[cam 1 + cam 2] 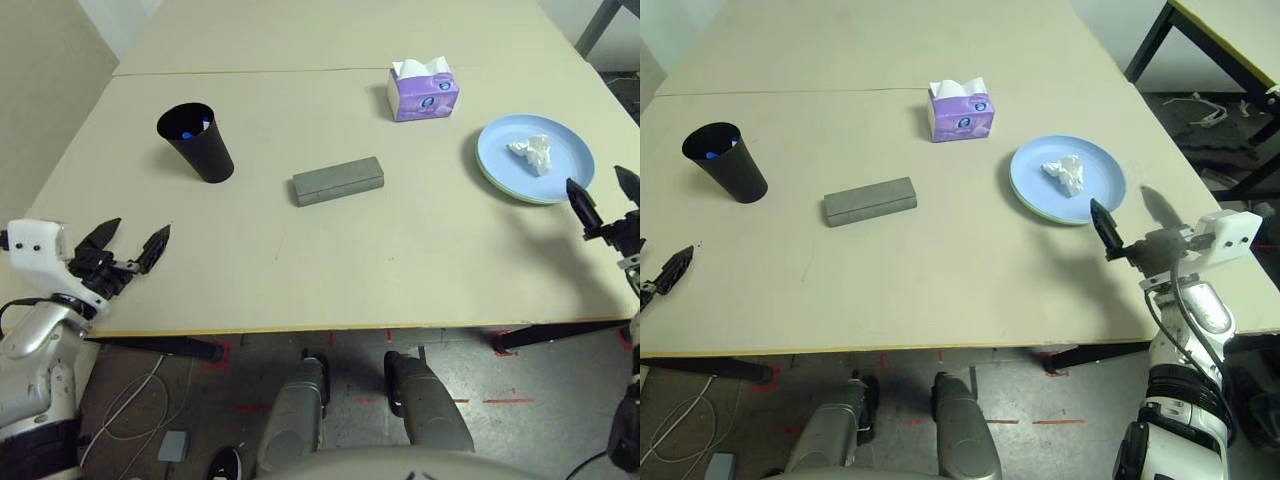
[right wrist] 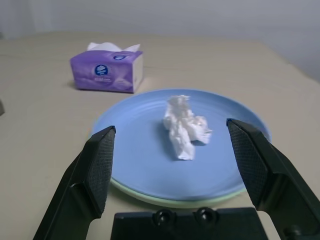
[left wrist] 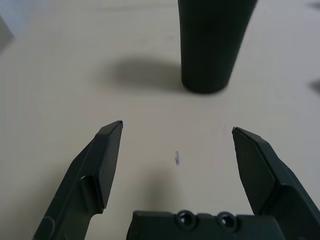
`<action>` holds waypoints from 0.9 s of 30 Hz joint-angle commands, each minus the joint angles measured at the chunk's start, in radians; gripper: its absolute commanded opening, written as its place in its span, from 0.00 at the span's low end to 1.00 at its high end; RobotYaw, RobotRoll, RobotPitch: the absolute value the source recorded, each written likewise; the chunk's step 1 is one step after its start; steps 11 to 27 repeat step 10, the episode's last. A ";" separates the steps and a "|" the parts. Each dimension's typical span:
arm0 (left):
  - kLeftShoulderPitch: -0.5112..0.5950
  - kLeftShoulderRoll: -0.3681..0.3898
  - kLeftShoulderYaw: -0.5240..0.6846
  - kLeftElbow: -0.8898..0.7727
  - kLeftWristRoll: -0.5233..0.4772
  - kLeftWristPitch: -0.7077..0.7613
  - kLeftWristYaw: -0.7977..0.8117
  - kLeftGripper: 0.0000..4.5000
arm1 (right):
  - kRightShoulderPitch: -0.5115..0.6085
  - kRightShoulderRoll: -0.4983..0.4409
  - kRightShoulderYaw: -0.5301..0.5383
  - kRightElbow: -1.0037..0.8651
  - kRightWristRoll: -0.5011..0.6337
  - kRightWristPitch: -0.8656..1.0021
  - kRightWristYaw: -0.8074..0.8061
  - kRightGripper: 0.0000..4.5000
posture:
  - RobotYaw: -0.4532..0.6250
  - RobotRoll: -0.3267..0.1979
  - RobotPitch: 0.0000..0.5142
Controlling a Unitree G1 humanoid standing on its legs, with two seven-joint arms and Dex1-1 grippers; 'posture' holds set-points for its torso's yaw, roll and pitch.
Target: Organize and tidy the items on the table.
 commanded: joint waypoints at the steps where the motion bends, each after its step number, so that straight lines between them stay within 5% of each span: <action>1: -0.003 0.012 0.003 0.005 0.010 -0.001 0.001 0.99 | -0.004 -0.011 -0.001 0.062 -0.019 -0.028 -0.016 1.00 | 0.34 0.62 0.46; 27: -0.054 0.019 -0.047 0.038 0.043 -0.030 -0.019 0.99 | -0.033 -0.046 -0.009 0.139 -0.033 -0.077 -0.046 1.00 | 0.35 0.62 0.46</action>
